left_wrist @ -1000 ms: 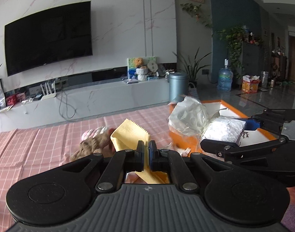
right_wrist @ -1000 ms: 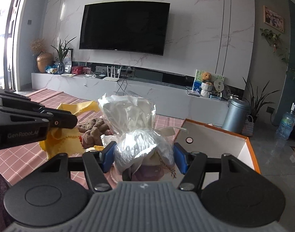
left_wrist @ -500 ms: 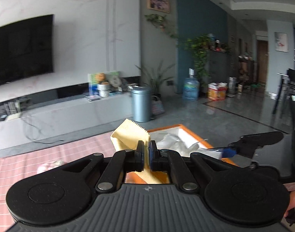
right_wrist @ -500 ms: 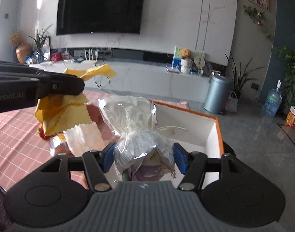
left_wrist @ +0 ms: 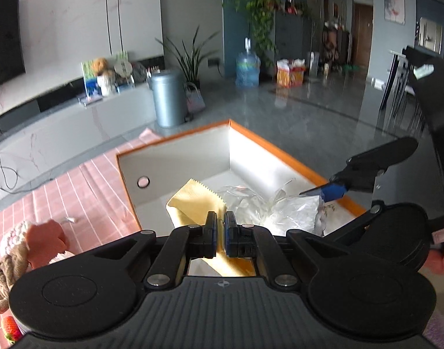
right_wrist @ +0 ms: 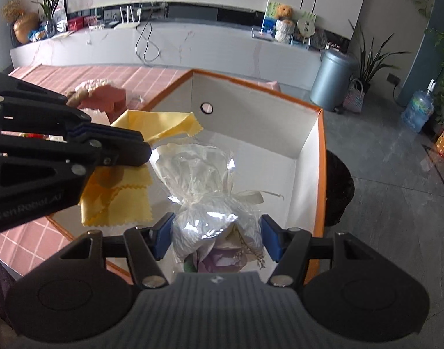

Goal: Organize soft objects
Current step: 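Carry the cloth and bag with both tools over the orange box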

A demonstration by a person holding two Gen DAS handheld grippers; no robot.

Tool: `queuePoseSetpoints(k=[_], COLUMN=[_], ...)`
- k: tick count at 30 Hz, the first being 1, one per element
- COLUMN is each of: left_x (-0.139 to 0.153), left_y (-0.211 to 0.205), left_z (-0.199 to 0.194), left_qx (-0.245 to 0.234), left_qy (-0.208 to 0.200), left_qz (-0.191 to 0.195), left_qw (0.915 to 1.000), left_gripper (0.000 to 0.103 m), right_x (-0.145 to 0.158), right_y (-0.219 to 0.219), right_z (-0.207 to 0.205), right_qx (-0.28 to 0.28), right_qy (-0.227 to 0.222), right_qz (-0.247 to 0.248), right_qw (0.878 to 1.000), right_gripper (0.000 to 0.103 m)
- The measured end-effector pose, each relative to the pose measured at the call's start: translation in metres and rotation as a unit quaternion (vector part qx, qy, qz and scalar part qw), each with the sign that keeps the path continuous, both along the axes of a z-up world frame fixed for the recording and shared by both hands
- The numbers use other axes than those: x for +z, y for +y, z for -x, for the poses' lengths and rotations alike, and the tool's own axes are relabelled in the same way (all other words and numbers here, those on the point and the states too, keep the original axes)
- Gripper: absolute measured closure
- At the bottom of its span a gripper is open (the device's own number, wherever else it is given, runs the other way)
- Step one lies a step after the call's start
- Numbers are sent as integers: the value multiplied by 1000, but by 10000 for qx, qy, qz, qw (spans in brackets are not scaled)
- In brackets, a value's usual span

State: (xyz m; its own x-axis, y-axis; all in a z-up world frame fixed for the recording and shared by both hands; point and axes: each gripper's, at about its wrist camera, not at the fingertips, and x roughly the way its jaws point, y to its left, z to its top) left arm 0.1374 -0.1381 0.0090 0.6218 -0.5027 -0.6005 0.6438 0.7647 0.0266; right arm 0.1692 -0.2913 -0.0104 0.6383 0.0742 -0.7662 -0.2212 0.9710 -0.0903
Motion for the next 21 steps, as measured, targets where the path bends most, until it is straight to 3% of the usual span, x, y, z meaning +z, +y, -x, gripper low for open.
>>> queuePoseSetpoints(k=[13, 21], left_x=[-30, -37], left_y=[-20, -25], left_z=[-12, -13], left_qx=[-118, -54], left_qy=[426, 495], left_qz=[-1056, -1421], left_qw=[9934, 9886], left_gripper=[97, 90], right_x=[-21, -29], right_y=[5, 3], right_z=[-33, -35], right_qx=[159, 40], right_qy=[714, 938], right_qz=[116, 24], right_qw=[9973, 9956], right_gripper=[39, 36])
